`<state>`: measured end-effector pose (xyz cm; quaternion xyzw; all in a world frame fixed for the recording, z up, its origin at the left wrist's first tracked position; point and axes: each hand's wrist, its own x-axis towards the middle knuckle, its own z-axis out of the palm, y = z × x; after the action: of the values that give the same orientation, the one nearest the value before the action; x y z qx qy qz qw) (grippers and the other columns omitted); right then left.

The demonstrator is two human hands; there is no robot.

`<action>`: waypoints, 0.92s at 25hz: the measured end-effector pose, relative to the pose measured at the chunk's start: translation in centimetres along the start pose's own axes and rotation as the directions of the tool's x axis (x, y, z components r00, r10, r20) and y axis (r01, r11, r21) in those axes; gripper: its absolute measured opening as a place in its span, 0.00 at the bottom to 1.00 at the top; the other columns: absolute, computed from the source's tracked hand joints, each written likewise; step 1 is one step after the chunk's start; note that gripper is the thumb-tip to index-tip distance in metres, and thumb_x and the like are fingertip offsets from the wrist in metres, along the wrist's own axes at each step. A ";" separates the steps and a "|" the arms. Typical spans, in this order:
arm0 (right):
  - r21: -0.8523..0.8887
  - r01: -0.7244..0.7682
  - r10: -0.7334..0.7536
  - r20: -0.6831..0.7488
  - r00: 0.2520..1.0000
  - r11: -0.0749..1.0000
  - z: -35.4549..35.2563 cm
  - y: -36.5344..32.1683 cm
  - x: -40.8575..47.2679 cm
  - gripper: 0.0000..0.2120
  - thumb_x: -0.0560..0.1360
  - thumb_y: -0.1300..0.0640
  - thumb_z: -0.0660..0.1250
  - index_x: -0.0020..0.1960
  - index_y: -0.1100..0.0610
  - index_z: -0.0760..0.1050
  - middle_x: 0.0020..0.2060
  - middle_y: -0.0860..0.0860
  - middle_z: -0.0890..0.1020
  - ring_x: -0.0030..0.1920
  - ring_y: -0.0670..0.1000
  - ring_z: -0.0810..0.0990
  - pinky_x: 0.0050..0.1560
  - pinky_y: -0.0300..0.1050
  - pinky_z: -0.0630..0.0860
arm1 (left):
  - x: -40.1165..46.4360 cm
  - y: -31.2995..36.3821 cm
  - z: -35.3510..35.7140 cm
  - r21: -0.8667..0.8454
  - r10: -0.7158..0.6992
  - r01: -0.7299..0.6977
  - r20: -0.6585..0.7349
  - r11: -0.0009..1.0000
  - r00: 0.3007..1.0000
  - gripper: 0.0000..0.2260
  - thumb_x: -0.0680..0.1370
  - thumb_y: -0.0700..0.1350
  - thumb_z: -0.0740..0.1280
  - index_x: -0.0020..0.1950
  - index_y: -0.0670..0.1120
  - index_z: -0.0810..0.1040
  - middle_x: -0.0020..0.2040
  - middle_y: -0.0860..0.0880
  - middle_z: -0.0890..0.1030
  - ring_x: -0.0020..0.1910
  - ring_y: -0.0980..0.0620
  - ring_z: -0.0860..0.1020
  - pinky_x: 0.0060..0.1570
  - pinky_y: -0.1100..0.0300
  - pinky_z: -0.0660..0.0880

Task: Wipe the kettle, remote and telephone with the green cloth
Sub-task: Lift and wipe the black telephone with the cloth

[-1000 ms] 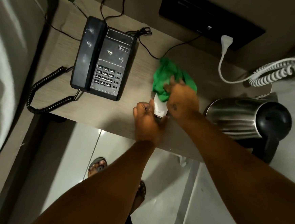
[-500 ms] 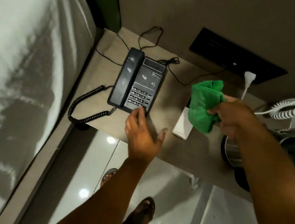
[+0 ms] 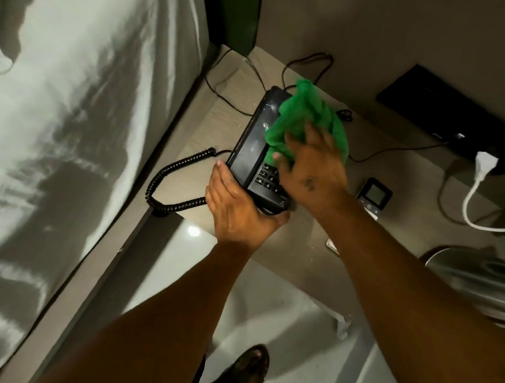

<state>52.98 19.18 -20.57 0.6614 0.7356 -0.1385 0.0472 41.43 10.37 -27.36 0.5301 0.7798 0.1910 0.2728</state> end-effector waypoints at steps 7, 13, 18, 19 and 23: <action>0.047 -0.033 0.042 -0.187 0.981 0.998 0.8 -0.2 -1.0 0.15 0.77 0.57 0.64 0.63 0.51 0.76 0.63 0.57 0.74 0.62 0.61 0.70 0.54 0.57 0.76 | -0.1 -0.3 0.9 0.032 0.043 -0.041 -0.068 0.999 0.997 0.65 0.60 0.79 0.68 0.79 0.33 0.54 0.77 0.35 0.64 0.78 0.36 0.63 0.77 0.40 0.58; -0.007 -0.128 0.124 -0.201 0.972 0.992 -1.0 1.4 3.8 0.13 0.76 0.60 0.63 0.59 0.54 0.78 0.59 0.61 0.75 0.59 0.64 0.70 0.59 0.58 0.72 | 0.0 -0.5 1.1 0.037 0.036 -0.033 -0.087 0.999 0.996 0.63 0.60 0.77 0.70 0.78 0.34 0.55 0.75 0.35 0.66 0.77 0.36 0.64 0.76 0.41 0.60; 0.080 -0.079 0.093 -0.198 0.976 0.994 0.3 -0.8 0.0 0.14 0.74 0.64 0.65 0.57 0.54 0.79 0.54 0.59 0.77 0.56 0.63 0.72 0.51 0.55 0.77 | 0.2 -0.5 1.5 0.039 0.033 -0.030 -0.084 0.999 0.996 0.62 0.62 0.79 0.65 0.78 0.35 0.53 0.76 0.35 0.64 0.77 0.37 0.62 0.77 0.40 0.58; 0.089 -0.045 0.060 -0.168 0.984 0.995 0.7 -1.3 -2.0 0.15 0.74 0.63 0.65 0.59 0.53 0.79 0.53 0.57 0.77 0.56 0.62 0.72 0.49 0.55 0.78 | 0.1 -0.6 1.5 0.042 0.036 -0.032 -0.079 0.999 0.996 0.62 0.63 0.80 0.63 0.79 0.35 0.52 0.76 0.36 0.63 0.77 0.37 0.62 0.77 0.40 0.58; -0.018 -0.098 0.094 -0.165 0.982 0.995 0.1 0.6 2.1 0.13 0.75 0.61 0.64 0.58 0.52 0.78 0.59 0.57 0.75 0.59 0.62 0.70 0.56 0.55 0.75 | 0.2 -0.9 1.5 0.042 0.039 -0.036 -0.068 0.998 0.997 0.63 0.60 0.78 0.67 0.79 0.36 0.52 0.76 0.36 0.63 0.77 0.38 0.61 0.77 0.42 0.57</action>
<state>53.34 21.28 -21.26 0.7047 0.7059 -0.0716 0.0017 41.72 10.24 -29.09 0.5432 0.7824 0.1984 0.2312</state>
